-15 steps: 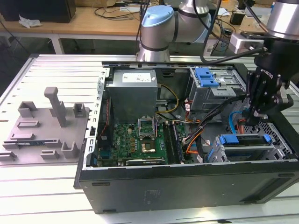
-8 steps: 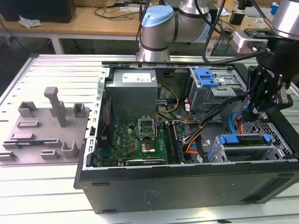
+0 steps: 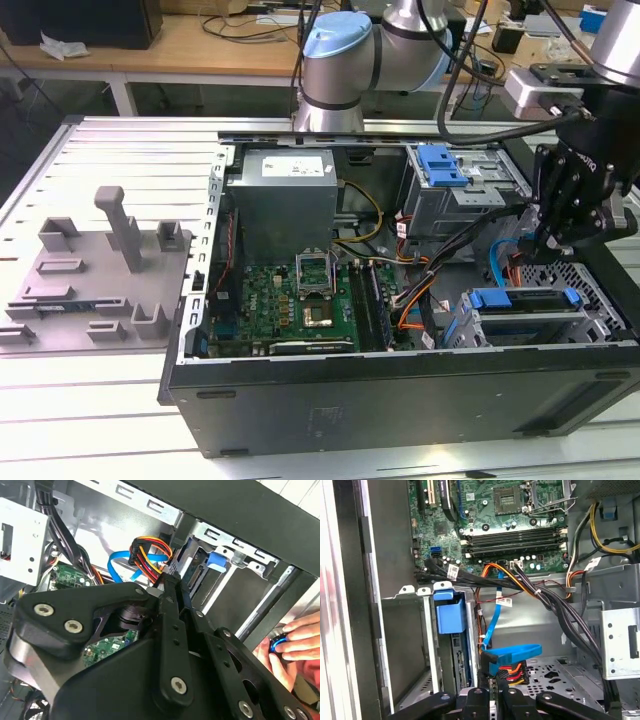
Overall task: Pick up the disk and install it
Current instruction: 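Insert the first disk wire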
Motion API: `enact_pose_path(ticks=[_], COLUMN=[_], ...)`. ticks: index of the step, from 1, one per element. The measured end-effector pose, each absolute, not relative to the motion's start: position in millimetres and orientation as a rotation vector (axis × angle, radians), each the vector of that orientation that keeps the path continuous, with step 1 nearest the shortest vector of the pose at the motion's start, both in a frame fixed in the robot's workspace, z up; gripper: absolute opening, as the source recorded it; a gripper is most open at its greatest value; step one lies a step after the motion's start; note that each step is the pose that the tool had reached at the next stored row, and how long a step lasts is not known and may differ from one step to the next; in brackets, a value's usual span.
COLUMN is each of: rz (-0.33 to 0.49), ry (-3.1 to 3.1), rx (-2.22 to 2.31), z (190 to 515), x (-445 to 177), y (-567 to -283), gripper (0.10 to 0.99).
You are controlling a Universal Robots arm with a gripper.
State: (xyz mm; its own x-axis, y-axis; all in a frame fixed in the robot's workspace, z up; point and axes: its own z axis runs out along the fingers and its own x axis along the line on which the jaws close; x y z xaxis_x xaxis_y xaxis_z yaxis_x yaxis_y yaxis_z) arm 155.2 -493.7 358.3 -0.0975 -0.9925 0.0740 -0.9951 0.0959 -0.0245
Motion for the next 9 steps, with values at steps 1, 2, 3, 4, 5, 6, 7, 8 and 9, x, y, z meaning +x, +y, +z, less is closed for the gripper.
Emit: enact_pose_path(ticks=[1, 2, 3, 4, 5, 6, 7, 8, 9], rz=[0.094, 0.079, 0.061, 0.045, 0.014, 0.014, 0.014, 0.014, 0.014], ry=[-2.301, -2.308, -2.316, -2.323, -2.337, -2.337, -2.337, -2.337, -2.337], rx=[2.09, 2.096, 2.104, 2.11, 2.122, 2.122, 2.122, 2.122, 2.122], z=[358.9, 359.2, 359.5, 359.7, 359.9, 359.8, 359.9, 359.9, 359.9], x=[155.2, 155.2, 155.2, 155.2, 155.2, 155.2, 155.2, 155.3, 155.4], y=[-494.4, -495.1, -496.0, -496.9, -501.1, -501.1, -501.3, -501.3, -501.7], gripper=[0.169, 0.169, 0.169, 0.169, 0.169, 0.169, 0.169, 0.169, 0.169])
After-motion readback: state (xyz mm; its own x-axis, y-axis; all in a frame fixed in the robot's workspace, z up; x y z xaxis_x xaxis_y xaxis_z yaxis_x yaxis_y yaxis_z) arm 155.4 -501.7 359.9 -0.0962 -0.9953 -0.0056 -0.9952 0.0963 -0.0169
